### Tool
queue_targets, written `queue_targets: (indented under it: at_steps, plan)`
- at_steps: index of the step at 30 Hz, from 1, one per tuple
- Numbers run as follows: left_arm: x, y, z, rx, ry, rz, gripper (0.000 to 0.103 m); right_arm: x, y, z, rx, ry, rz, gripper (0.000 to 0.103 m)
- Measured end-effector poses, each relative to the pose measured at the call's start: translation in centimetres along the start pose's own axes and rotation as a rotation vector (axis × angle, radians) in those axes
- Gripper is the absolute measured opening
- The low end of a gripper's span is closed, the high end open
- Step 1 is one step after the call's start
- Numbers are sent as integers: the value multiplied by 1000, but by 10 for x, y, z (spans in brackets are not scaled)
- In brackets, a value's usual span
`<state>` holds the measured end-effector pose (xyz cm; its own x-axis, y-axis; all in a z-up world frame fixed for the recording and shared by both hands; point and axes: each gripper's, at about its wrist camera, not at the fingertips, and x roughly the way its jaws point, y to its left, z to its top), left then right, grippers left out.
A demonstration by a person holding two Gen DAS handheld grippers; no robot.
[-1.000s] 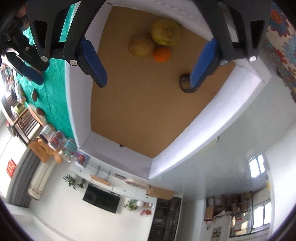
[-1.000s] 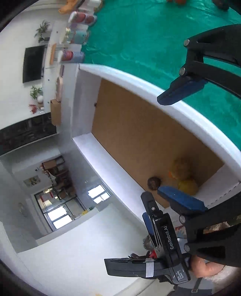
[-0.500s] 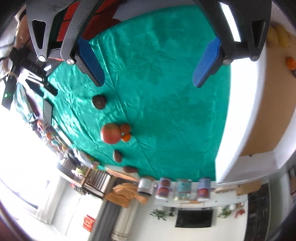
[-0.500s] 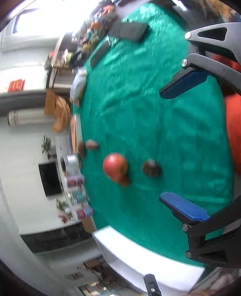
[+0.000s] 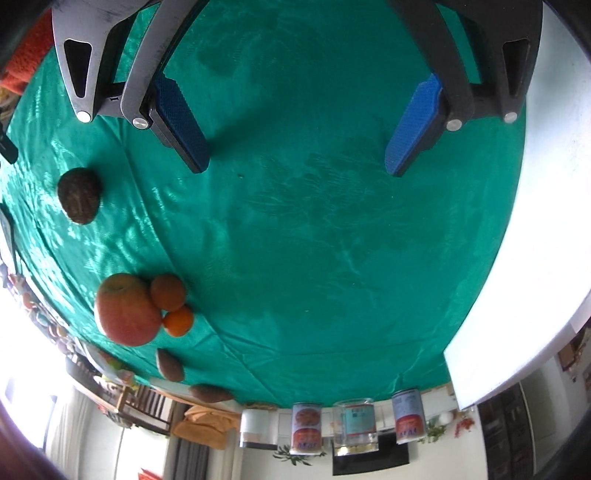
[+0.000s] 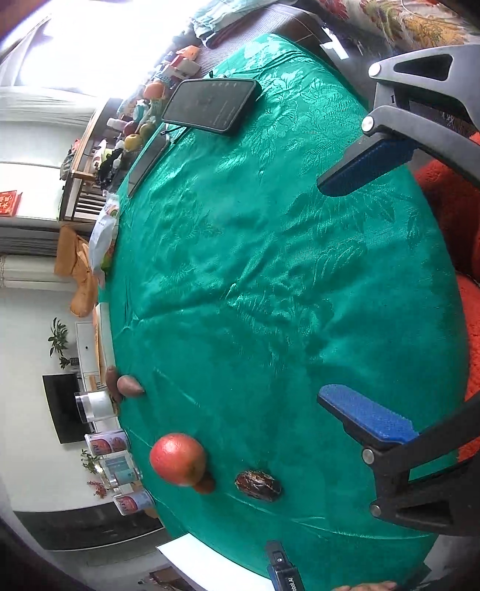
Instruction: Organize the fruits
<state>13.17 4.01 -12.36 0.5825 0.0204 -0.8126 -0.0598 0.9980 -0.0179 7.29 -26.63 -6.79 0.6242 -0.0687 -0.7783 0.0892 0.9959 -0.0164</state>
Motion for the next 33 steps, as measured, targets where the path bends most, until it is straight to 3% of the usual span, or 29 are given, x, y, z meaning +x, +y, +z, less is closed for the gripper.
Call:
queue_targets:
  at_steps: [9,33]
  plan:
    - [4,1,0,-15,-1,14,102,27,-5,7,40,42,28,101]
    - [5,0,2,-13,0,10,102,28,-2,2,17,47,-10,103]
